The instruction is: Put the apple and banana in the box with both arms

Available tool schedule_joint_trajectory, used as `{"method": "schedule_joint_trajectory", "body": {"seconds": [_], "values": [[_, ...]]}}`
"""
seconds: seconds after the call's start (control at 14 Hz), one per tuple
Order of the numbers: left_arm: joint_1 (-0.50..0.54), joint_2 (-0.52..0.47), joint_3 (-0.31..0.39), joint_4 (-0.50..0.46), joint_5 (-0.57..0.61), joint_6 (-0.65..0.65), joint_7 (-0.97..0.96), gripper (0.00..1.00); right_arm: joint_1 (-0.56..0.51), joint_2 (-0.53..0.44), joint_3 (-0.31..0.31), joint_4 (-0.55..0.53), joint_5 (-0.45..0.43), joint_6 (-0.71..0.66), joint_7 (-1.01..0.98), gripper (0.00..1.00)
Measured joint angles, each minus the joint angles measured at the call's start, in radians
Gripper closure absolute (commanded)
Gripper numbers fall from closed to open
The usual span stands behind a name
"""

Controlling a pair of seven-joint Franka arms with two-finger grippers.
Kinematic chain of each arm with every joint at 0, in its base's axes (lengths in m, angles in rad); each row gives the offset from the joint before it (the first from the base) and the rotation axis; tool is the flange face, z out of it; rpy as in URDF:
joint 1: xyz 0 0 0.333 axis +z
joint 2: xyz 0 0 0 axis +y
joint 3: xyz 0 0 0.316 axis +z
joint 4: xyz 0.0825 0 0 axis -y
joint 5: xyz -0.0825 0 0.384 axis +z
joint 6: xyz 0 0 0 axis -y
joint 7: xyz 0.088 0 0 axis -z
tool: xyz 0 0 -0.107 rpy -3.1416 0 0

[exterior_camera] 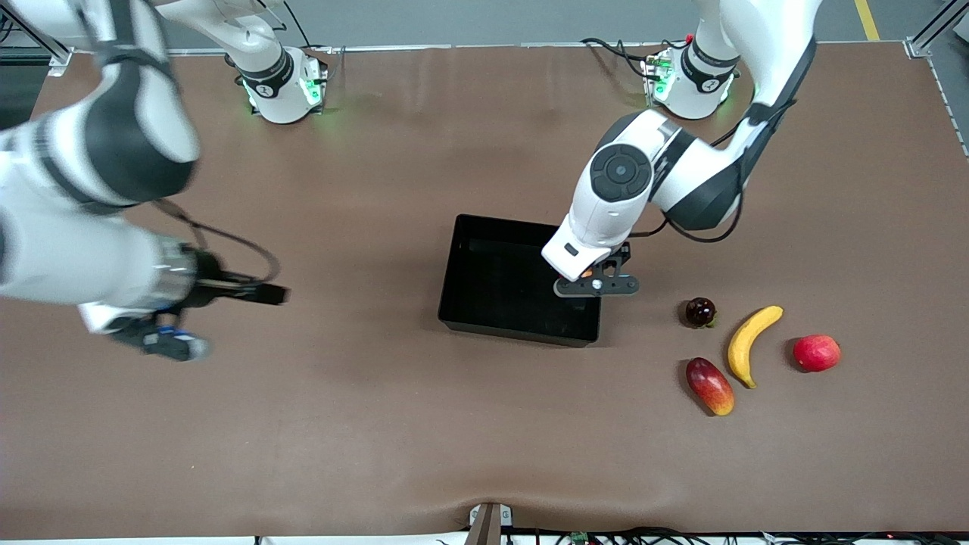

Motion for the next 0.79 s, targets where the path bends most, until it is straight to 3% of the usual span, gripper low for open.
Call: {"method": "schedule_joint_trajectory", "body": {"seconds": [0.22,0.5,0.79], "values": [[-0.007,0.03,-0.005,-0.059,0.0,0.068,0.002,1.0,-0.068,-0.036,0.0,0.002,-0.159,-0.015,-0.323,0.0],[-0.014,0.085,-0.005,-0.068,0.029,0.11,0.003,1.0,-0.147,-0.098,0.0,-0.023,-0.179,-0.064,-0.522,0.0],[-0.018,0.118,-0.005,-0.068,0.061,0.121,0.002,1.0,-0.154,-0.284,0.006,-0.245,-0.18,0.029,-0.53,0.0]]}}
